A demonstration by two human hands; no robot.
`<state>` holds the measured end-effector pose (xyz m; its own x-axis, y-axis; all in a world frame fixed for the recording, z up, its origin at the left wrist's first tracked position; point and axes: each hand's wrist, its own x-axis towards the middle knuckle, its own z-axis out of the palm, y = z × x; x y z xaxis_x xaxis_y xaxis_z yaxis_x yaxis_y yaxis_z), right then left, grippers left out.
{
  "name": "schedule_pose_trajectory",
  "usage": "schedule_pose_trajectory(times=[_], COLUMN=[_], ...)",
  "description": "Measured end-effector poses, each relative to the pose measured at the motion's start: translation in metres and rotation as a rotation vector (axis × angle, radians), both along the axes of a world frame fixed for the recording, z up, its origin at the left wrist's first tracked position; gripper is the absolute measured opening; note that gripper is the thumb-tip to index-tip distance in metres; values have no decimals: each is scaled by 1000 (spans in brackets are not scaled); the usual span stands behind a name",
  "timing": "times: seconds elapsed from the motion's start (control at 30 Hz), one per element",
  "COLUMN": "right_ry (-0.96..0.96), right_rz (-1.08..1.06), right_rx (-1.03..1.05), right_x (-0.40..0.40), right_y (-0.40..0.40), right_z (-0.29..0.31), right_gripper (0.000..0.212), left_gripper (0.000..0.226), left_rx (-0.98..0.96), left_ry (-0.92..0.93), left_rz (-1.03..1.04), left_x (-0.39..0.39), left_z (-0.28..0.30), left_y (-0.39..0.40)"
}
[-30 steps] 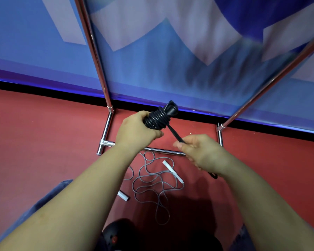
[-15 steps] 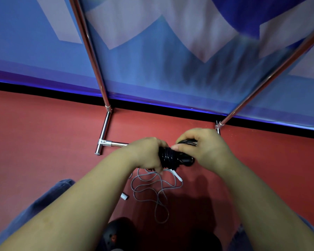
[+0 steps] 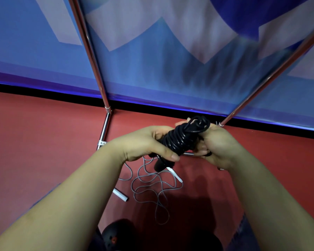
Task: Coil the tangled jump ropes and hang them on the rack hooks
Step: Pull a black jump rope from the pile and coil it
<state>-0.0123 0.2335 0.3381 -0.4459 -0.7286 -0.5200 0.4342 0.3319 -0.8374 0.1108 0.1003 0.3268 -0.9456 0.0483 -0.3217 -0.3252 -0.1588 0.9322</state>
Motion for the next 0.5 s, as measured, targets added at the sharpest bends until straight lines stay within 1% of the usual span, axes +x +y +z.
schedule_pose_trajectory(times=[0.07, 0.1, 0.17, 0.23, 0.27, 0.3, 0.37, 0.4, 0.5], right_ry=[102, 136, 120, 80, 113, 191, 384, 470, 678], right_rz=[-26, -46, -93, -111, -90, -45, 73, 115, 186], right_rx=[25, 34, 22, -22, -38, -40, -7, 30, 209], right_x=[2, 3, 3, 4, 5, 5, 9, 10, 6], right_y=[-4, -6, -9, -9, -8, -6, -3, -2, 1], right_z=[-1, -2, 0, 3, 5, 4, 1, -2, -12], right_gripper=[27, 28, 29, 29, 30, 30, 32, 36, 38], left_gripper=[28, 25, 23, 25, 29, 35, 50, 50, 36], left_rx=[14, 16, 59, 135, 151, 139, 58, 4, -161], left_ry=[11, 12, 1, -22, -32, -45, -75, -87, -101], left_rz=[55, 80, 139, 203, 225, 236, 237, 231, 268], left_x=[-1, -2, -4, -7, -8, -9, -10, -10, -10], left_z=[-2, -3, -6, -9, -10, -11, -11, -11, -11], left_y=[1, 1, 1, 1, 1, 1, 2, 2, 6])
